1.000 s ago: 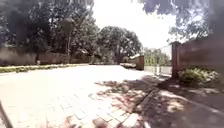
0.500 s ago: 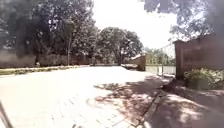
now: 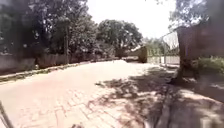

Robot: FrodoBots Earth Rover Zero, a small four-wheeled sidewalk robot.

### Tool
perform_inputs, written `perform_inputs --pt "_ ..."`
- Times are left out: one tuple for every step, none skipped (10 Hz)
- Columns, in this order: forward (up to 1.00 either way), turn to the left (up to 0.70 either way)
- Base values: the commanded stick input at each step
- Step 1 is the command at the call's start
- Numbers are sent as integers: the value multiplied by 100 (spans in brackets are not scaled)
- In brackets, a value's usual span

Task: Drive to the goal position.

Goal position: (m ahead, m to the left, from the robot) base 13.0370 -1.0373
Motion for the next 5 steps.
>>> perform_inputs --pt "70 0" --pt "70 0" --pt "70 0" --pt "70 0" --pt "70 0"
